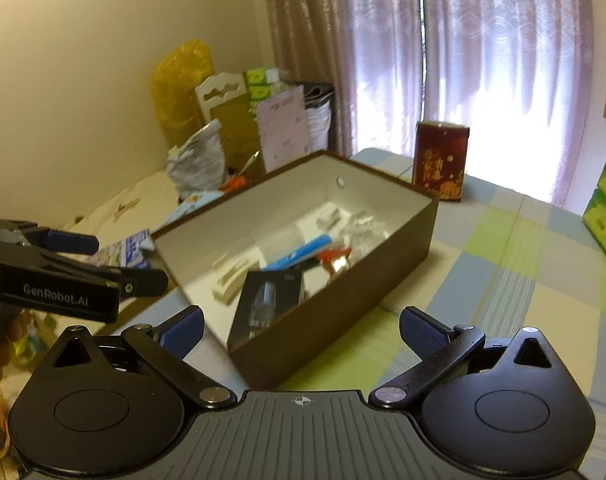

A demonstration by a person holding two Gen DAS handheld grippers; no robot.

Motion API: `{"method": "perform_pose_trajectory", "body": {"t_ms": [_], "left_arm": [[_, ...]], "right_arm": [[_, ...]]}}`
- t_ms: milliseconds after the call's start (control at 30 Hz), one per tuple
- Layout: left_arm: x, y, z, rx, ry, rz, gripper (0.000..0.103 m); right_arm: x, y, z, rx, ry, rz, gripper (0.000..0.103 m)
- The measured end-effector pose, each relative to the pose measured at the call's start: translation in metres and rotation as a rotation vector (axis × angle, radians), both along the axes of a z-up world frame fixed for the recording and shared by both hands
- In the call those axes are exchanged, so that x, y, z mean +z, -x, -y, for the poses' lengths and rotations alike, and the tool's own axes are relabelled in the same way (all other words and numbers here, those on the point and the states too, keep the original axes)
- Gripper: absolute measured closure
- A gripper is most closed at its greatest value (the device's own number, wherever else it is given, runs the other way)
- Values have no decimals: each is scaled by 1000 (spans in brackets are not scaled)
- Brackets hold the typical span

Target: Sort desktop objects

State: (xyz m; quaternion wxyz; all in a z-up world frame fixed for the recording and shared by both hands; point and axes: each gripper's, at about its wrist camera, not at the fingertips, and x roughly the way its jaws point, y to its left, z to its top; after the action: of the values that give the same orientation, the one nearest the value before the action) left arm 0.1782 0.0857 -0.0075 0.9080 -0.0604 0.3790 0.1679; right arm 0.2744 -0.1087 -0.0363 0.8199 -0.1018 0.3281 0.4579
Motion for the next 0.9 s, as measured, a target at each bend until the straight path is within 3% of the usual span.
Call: {"method": "perform_pose_trajectory", "body": {"t_ms": [500,900], "left_arm": [[-13,37,60,61,49,-64,1],[-16,51,103,102,21,-87,1]], "right_arm": [[-16,20,54,52,55,-47,2],[-21,28,89,79,72,-52,2]]}}
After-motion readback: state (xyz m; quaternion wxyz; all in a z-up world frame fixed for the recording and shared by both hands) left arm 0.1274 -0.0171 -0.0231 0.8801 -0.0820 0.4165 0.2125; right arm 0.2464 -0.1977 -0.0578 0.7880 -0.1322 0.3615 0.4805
